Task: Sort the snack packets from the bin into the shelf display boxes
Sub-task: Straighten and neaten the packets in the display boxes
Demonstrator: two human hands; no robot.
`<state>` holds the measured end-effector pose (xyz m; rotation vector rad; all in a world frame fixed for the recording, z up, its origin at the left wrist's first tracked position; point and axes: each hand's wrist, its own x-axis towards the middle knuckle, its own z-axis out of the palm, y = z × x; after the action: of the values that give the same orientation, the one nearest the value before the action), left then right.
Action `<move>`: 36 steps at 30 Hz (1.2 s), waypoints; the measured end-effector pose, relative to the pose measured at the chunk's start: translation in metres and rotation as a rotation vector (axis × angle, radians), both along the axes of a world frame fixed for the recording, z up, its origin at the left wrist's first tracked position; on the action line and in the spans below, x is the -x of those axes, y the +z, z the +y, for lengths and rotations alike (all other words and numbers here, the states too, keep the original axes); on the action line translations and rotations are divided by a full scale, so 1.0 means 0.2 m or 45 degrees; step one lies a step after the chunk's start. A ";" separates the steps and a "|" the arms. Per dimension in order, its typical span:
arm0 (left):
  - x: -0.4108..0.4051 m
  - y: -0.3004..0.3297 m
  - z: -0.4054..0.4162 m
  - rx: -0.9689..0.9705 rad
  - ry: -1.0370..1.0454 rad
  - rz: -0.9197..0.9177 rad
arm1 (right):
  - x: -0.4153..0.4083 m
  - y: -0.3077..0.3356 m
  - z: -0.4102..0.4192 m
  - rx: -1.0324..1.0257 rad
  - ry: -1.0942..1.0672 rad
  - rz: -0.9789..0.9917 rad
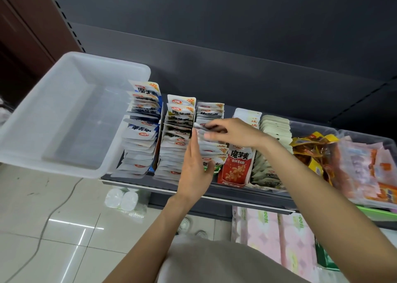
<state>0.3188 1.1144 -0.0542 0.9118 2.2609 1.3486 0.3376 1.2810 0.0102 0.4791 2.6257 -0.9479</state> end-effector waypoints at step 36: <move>0.01 0.04 0.02 0.023 -0.055 -0.087 | -0.01 0.04 -0.01 -0.325 0.004 0.139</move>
<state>0.3165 1.1185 -0.0456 0.8894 2.1866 1.3186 0.3401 1.2784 0.0176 0.4955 2.8617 -0.6568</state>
